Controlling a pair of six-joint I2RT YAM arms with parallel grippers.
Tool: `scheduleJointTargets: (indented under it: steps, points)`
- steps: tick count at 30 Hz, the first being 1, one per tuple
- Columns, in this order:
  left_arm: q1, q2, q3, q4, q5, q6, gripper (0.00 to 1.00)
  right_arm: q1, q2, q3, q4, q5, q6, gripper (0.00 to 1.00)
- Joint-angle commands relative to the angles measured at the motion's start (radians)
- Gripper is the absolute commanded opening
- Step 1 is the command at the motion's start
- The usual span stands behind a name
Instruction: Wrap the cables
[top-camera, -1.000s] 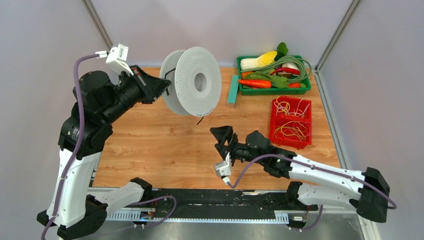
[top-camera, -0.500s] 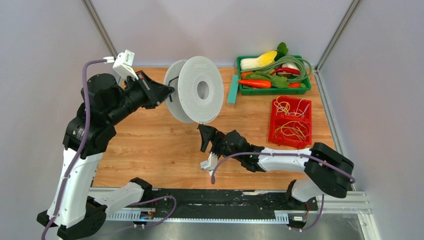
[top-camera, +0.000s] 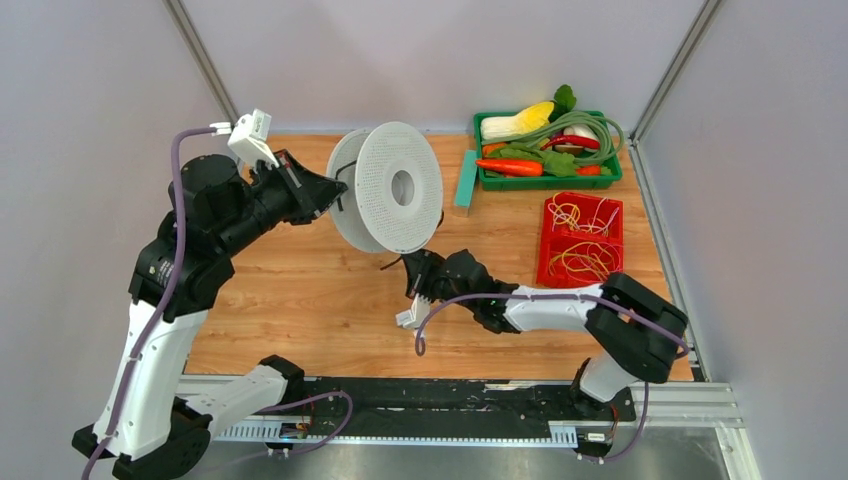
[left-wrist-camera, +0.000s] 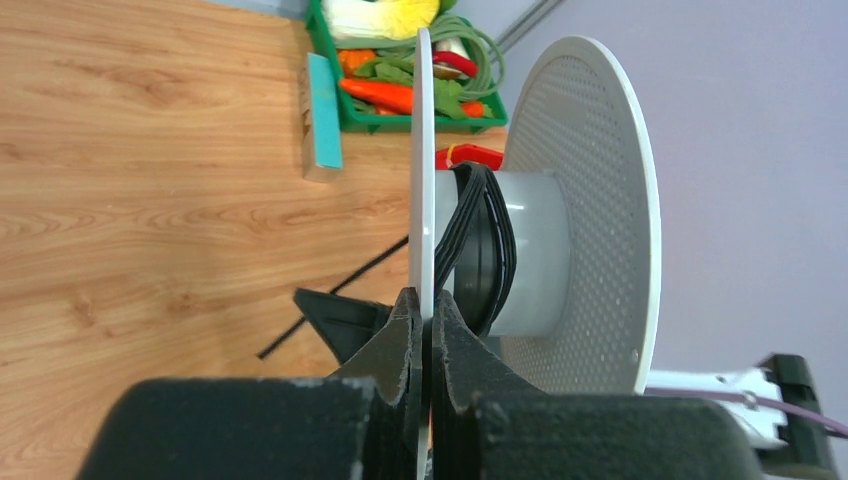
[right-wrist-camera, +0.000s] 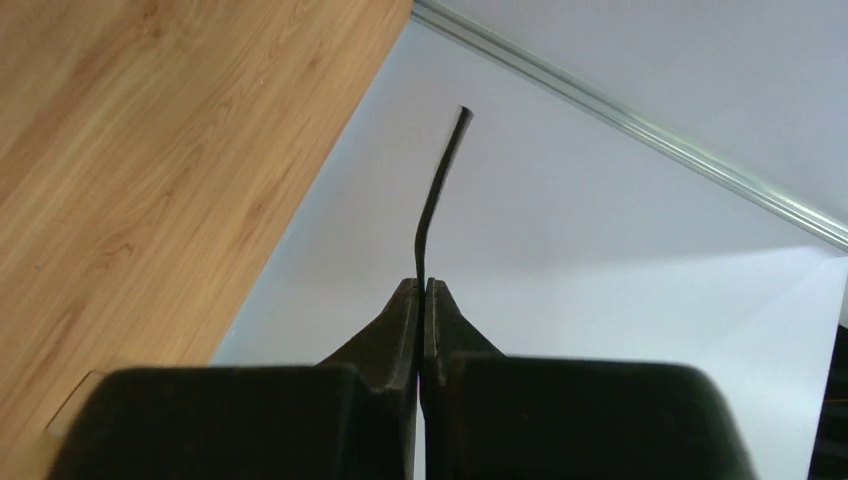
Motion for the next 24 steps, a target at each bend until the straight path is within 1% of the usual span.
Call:
scheduleJointTargets:
  steps: [1, 3, 5, 6, 7, 9, 11, 12, 15, 20, 21, 24]
  points:
    - [0.001, -0.004, 0.005, 0.06, -0.105, 0.052, 0.0, 0.06, -0.212, -0.014, -0.158, -0.089, 0.133, 0.0]
    - [0.001, 0.01, -0.006, 0.048, -0.128, 0.073, 0.0, 0.087, -0.327, 0.019, -0.365, -0.164, 0.253, 0.0]
    - [0.001, 0.013, -0.038, 0.064, -0.16, 0.102, 0.0, 0.104, -0.425, 0.081, -0.573, -0.282, 0.402, 0.0]
    - [0.001, 0.011, -0.053, 0.073, -0.174, 0.102, 0.0, 0.108, -0.462, 0.108, -0.646, -0.323, 0.468, 0.0]
    - [0.0, 0.011, -0.072, 0.083, -0.177, 0.104, 0.0, 0.117, -0.49, 0.122, -0.683, -0.354, 0.544, 0.0]
    - [0.0, 0.016, -0.096, 0.095, -0.169, 0.109, 0.0, 0.128, -0.536, 0.145, -0.744, -0.417, 0.626, 0.0]
    - [0.0, 0.016, -0.121, 0.124, -0.153, 0.099, 0.0, 0.137, -0.557, 0.161, -0.758, -0.456, 0.713, 0.0]
    - [0.001, 0.016, -0.127, 0.13, -0.142, 0.089, 0.0, 0.143, -0.556, 0.174, -0.769, -0.46, 0.741, 0.0]
    - [0.001, 0.02, -0.132, 0.153, -0.097, 0.044, 0.0, 0.151, -0.53, 0.182, -0.729, -0.463, 0.793, 0.0]
    - [0.0, 0.017, -0.109, 0.175, -0.033, -0.032, 0.0, 0.15, -0.485, 0.112, -0.6, -0.443, 0.734, 0.0]
    - [0.001, 0.016, -0.107, 0.176, -0.016, -0.052, 0.0, 0.153, -0.482, 0.096, -0.553, -0.443, 0.726, 0.0]
    - [0.001, 0.008, -0.118, 0.176, 0.012, -0.071, 0.0, 0.165, -0.476, 0.078, -0.478, -0.442, 0.74, 0.0]
